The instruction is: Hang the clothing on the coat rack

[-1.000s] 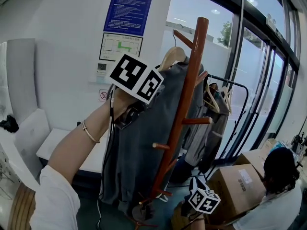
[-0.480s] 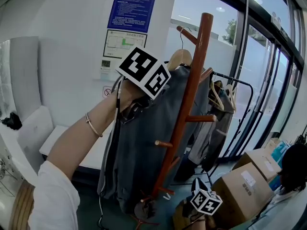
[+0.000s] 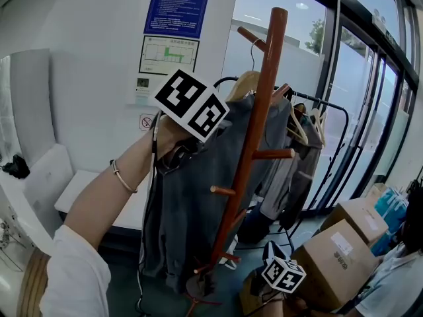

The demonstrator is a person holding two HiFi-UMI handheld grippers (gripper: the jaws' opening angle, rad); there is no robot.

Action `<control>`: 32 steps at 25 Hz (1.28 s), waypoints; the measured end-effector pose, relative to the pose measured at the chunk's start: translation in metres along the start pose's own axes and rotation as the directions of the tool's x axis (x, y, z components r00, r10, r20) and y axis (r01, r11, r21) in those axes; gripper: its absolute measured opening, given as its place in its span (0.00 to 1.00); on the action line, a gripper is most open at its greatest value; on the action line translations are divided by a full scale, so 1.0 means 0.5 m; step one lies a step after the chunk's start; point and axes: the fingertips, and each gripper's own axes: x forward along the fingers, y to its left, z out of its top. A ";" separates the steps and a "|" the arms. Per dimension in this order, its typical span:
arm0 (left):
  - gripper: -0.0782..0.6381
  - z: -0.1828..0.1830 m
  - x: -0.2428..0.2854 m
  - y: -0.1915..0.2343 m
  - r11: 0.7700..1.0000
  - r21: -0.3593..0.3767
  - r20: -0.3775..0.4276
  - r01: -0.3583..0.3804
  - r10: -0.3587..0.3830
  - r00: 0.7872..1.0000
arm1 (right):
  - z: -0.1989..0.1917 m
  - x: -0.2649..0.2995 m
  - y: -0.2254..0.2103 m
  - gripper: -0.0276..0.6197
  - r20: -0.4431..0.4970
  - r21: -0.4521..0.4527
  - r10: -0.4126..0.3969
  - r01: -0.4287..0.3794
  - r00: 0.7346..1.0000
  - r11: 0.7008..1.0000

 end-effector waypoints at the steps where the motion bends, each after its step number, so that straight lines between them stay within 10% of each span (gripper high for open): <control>1: 0.14 -0.002 0.002 -0.010 1.000 0.000 -0.003 0.023 -0.023 1.000 | -0.001 -0.002 -0.001 0.08 -0.001 0.002 0.001 -0.001 1.000 1.000; 17: 0.18 -0.009 -0.016 -0.083 0.989 -0.031 0.048 0.148 -0.146 0.988 | -0.031 -0.031 0.006 0.08 -0.017 0.014 0.010 -0.009 1.000 1.000; 32: 0.36 0.027 -0.121 -0.058 1.000 0.004 0.300 0.029 -0.029 0.953 | -0.085 -0.061 0.041 0.08 -0.068 0.013 0.053 -0.053 0.996 0.999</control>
